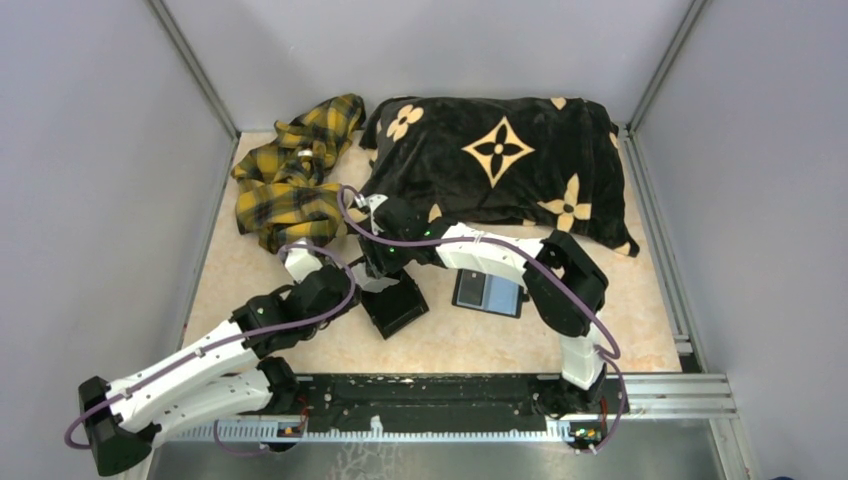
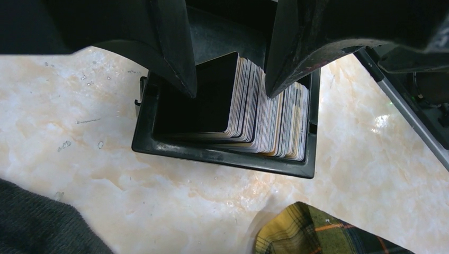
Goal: Put the credit cards into the card holder
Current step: Pick up the credit card from the storage box.
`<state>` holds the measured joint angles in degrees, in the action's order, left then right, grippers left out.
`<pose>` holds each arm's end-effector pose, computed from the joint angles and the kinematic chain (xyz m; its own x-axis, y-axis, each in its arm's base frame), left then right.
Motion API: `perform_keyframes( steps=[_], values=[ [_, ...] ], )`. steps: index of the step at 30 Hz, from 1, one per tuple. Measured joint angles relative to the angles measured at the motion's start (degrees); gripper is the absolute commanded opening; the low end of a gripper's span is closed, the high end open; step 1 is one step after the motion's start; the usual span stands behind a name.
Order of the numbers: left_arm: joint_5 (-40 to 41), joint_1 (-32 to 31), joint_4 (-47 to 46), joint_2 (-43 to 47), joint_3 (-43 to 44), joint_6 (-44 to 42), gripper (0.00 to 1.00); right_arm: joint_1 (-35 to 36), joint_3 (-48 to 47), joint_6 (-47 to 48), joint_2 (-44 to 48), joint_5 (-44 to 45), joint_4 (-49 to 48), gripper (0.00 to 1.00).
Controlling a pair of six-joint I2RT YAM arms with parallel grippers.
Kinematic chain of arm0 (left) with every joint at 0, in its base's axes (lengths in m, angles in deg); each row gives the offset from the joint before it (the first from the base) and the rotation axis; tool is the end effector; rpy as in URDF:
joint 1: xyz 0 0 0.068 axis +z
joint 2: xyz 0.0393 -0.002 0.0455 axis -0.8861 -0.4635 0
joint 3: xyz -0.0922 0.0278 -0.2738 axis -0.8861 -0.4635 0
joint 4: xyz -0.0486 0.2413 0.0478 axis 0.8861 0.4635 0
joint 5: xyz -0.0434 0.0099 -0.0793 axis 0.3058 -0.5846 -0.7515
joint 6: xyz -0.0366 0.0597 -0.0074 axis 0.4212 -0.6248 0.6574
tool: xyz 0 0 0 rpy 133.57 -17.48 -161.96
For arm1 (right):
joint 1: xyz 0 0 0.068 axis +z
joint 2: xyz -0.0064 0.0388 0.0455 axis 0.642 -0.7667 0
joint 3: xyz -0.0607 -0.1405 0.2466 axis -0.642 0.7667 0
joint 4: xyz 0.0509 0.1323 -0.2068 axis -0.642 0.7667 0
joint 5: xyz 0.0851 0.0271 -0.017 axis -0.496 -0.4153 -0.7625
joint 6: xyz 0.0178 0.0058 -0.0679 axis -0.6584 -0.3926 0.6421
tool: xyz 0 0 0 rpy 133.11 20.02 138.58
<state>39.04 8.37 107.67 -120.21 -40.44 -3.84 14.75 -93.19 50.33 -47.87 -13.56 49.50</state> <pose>0.1079 -0.0934 0.2537 -0.5769 -0.4994 -0.6464 -0.2212 0.8573 -0.4649 0.2483 0.3620 0.2311 -0.6627 -0.3750 -0.6482 -0.6788 0.6663 0.3085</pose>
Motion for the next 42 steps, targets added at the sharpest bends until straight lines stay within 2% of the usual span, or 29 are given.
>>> perform_keyframes(
  steps=[8,14,18,24,42],
  values=[
    [-0.1,0.0,-1.7,-0.9,-4.5,1.0,0.48,-0.1,0.0,-0.1,-0.6,-1.1,0.0,0.49],
    [-1.3,0.0,-4.7,-5.1,-6.5,1.2,0.47,-0.2,0.0,-0.3,-0.8,-2.3,0.0,0.46],
    [-1.7,0.0,-7.3,-7.5,-6.8,1.4,0.47,-0.2,0.0,-0.5,-0.9,-2.8,-0.1,0.4],
    [-1.8,0.0,-9.7,-8.6,-8.0,1.7,0.46,-0.6,0.0,-0.6,-0.9,-3.2,-0.7,0.26],
    [-2.1,0.0,-11.8,-8.6,-9.5,2.3,0.45,-0.7,-0.1,-1.1,-0.9,-3.7,-0.9,0.25]
  ],
)
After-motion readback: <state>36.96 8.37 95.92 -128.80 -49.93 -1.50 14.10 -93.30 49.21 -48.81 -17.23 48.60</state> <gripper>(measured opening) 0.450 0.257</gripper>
